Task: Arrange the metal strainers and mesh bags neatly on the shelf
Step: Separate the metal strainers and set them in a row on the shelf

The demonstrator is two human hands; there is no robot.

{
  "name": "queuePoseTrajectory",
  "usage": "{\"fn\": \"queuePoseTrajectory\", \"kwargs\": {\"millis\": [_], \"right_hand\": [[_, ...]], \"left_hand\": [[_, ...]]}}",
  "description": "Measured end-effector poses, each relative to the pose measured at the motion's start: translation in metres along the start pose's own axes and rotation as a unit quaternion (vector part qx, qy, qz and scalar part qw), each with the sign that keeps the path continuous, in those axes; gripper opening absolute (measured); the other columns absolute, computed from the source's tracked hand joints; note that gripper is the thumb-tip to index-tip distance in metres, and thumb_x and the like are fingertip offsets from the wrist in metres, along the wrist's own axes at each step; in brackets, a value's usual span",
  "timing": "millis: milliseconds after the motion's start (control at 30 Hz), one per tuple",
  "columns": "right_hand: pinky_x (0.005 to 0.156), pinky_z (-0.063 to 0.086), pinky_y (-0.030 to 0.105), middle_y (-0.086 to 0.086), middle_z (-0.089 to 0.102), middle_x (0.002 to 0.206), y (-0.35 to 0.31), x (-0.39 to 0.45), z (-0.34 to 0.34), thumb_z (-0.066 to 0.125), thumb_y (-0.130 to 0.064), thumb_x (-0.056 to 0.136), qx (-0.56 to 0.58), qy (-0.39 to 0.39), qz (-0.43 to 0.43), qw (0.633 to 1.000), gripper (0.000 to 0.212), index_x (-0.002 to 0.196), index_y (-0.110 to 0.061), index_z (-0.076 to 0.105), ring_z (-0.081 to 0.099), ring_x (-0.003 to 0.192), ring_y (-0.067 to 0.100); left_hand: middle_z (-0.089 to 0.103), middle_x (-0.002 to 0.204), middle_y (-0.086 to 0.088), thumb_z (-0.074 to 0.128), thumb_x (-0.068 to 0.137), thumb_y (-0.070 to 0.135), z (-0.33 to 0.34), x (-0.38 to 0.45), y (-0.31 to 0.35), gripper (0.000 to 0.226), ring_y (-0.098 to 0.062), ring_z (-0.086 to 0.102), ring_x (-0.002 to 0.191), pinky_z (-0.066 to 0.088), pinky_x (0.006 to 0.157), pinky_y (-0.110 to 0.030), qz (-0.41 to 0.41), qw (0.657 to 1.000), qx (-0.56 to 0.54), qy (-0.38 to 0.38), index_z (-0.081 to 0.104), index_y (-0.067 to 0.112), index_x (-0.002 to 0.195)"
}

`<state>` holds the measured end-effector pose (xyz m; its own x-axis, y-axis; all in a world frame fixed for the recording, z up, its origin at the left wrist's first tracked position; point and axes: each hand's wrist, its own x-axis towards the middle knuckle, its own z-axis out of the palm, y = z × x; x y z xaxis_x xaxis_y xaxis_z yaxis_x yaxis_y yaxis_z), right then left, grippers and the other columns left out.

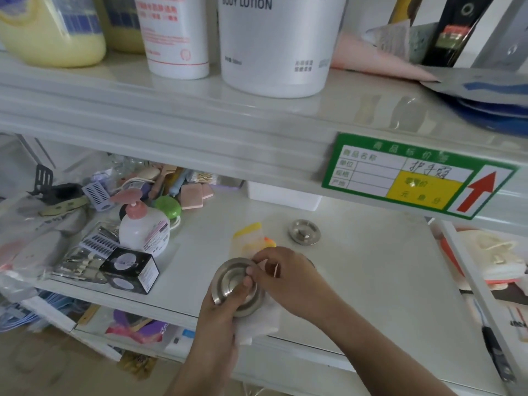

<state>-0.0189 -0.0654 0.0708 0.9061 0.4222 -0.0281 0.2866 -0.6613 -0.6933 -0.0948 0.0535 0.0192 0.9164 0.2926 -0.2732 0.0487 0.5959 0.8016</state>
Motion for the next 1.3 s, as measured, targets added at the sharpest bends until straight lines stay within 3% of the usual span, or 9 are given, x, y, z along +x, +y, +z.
{"fn": "queuePoseTrajectory", "kwargs": {"millis": [133, 267, 367, 500, 600, 700, 867, 1200, 1300], "right_hand": [[0.055, 0.041, 0.018, -0.004, 0.063, 0.066, 0.007, 0.002, 0.001, 0.062, -0.044, 0.088, 0.02, -0.043, 0.005, 0.999, 0.017, 0.094, -0.031, 0.071, 0.051, 0.057, 0.005], [0.052, 0.036, 0.016, -0.014, 0.052, 0.052, 0.015, 0.002, 0.002, 0.067, -0.036, 0.086, 0.042, -0.037, -0.003, 0.998, 0.021, 0.066, -0.029, 0.064, 0.044, 0.051, 0.003], [0.052, 0.035, 0.014, -0.013, 0.055, 0.054, 0.018, -0.001, 0.007, 0.067, -0.033, 0.086, 0.053, -0.007, 0.008, 0.999, 0.019, 0.069, -0.024, 0.067, 0.048, 0.052, 0.0], [0.049, 0.037, 0.016, -0.008, 0.056, 0.052, 0.025, -0.002, -0.001, 0.065, -0.027, 0.091, 0.155, 0.092, 0.041, 0.983, 0.019, 0.073, -0.019, 0.065, 0.048, 0.047, 0.001], [0.043, 0.035, 0.02, -0.002, 0.056, 0.046, 0.051, -0.005, -0.022, 0.06, -0.018, 0.095, 0.211, 0.162, 0.094, 0.959, 0.025, 0.074, -0.005, 0.065, 0.045, 0.039, 0.009], [0.046, 0.04, 0.029, 0.015, 0.069, 0.056, 0.089, -0.017, -0.029, 0.059, -0.019, 0.096, 0.186, 0.095, 0.163, 0.964, 0.026, 0.075, -0.006, 0.069, 0.049, 0.04, 0.017], [0.043, 0.043, 0.023, 0.008, 0.066, 0.056, 0.114, -0.027, -0.009, 0.064, -0.02, 0.092, 0.167, -0.108, 0.284, 0.938, 0.029, 0.08, 0.006, 0.069, 0.054, 0.037, 0.016], [0.037, 0.048, 0.025, 0.013, 0.06, 0.063, 0.115, 0.004, -0.012, 0.066, -0.007, 0.087, 0.178, -0.074, 0.313, 0.93, 0.015, 0.077, 0.005, 0.064, 0.057, 0.038, 0.018], [0.038, 0.05, 0.027, 0.015, 0.067, 0.064, 0.116, 0.003, -0.01, 0.068, -0.012, 0.086, 0.173, -0.055, 0.305, 0.935, 0.019, 0.091, 0.004, 0.059, 0.06, 0.038, 0.021]], "left_hand": [[0.079, 0.09, -0.021, 0.072, 0.075, 0.012, 0.001, 0.002, -0.005, 0.023, -0.03, 0.077, 0.082, 0.062, 0.061, -0.027, -0.003, 1.0, 0.015, 0.027, 0.076, 0.002, 0.095], [0.079, 0.077, -0.015, 0.074, 0.079, 0.009, 0.0, 0.001, -0.008, 0.009, -0.024, 0.076, 0.07, 0.06, 0.056, -0.024, 0.004, 0.998, 0.041, 0.046, 0.077, 0.004, 0.085], [0.08, 0.078, -0.016, 0.081, 0.074, 0.016, 0.002, 0.003, -0.014, 0.007, -0.026, 0.076, 0.071, 0.059, 0.064, -0.031, 0.004, 0.997, 0.052, 0.05, 0.081, 0.009, 0.075], [0.079, 0.095, -0.021, 0.086, 0.07, 0.038, 0.007, 0.001, -0.006, 0.045, -0.027, 0.076, 0.077, 0.059, 0.059, -0.034, -0.005, 0.999, -0.004, 0.036, 0.079, 0.005, 0.101], [0.076, 0.115, -0.012, 0.065, 0.089, 0.007, -0.003, 0.005, -0.001, 0.032, -0.024, 0.075, 0.092, 0.061, 0.063, -0.029, 0.0, 0.998, -0.016, 0.067, 0.069, 0.006, 0.121], [0.069, 0.127, -0.013, 0.067, 0.086, -0.006, -0.021, 0.01, 0.0, 0.045, -0.03, 0.068, 0.109, 0.054, 0.082, -0.034, 0.0, 0.995, 0.017, 0.1, 0.066, 0.008, 0.128], [0.07, 0.126, -0.009, 0.067, 0.088, -0.001, -0.035, 0.01, -0.003, 0.042, -0.029, 0.067, 0.113, 0.052, 0.076, -0.032, -0.01, 0.993, 0.036, 0.116, 0.068, 0.017, 0.126], [0.067, 0.132, -0.005, 0.069, 0.084, -0.007, -0.035, 0.013, -0.006, 0.048, -0.03, 0.064, 0.119, 0.047, 0.104, -0.051, 0.01, 0.995, 0.031, 0.091, 0.069, 0.018, 0.126], [0.065, 0.134, 0.004, 0.076, 0.08, -0.003, -0.029, 0.01, -0.002, 0.054, -0.024, 0.061, 0.122, 0.047, 0.106, -0.051, 0.056, 0.992, 0.071, 0.086, 0.068, 0.025, 0.126]]}}
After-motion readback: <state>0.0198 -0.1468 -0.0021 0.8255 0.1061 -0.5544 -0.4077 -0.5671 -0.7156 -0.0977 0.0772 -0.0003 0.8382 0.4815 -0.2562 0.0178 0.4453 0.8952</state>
